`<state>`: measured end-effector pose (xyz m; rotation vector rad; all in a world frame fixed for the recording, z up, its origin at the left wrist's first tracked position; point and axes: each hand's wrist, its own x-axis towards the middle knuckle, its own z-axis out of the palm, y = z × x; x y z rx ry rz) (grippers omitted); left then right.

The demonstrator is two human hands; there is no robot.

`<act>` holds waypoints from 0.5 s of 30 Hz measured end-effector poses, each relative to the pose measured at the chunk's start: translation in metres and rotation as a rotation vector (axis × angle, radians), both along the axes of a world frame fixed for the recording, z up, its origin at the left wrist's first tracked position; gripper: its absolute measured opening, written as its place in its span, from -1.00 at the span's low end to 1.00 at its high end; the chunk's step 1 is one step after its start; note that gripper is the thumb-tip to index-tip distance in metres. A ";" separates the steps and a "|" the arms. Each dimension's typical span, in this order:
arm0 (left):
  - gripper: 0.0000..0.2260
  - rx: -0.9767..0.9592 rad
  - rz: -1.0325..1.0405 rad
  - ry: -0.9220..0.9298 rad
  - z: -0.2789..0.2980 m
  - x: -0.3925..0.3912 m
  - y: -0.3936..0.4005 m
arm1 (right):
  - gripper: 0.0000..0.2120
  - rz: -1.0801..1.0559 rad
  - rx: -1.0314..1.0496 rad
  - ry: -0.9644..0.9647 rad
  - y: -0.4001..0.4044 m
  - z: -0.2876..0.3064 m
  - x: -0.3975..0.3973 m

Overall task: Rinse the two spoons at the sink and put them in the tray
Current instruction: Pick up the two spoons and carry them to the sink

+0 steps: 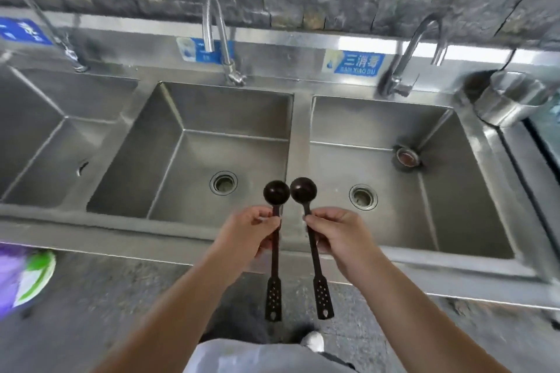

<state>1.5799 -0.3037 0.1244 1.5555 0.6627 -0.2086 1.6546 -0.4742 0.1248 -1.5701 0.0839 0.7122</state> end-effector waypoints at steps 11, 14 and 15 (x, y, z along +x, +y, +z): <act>-0.85 -0.076 0.081 0.078 -0.022 0.082 0.128 | -0.87 0.077 -0.036 0.113 0.131 -0.035 0.082; -0.89 -0.049 0.029 0.108 -0.038 0.111 0.167 | -0.89 0.079 -0.059 0.188 0.166 -0.054 0.106; -0.89 -0.041 0.017 0.116 -0.046 0.120 0.179 | -0.88 0.064 -0.070 0.211 0.178 -0.063 0.114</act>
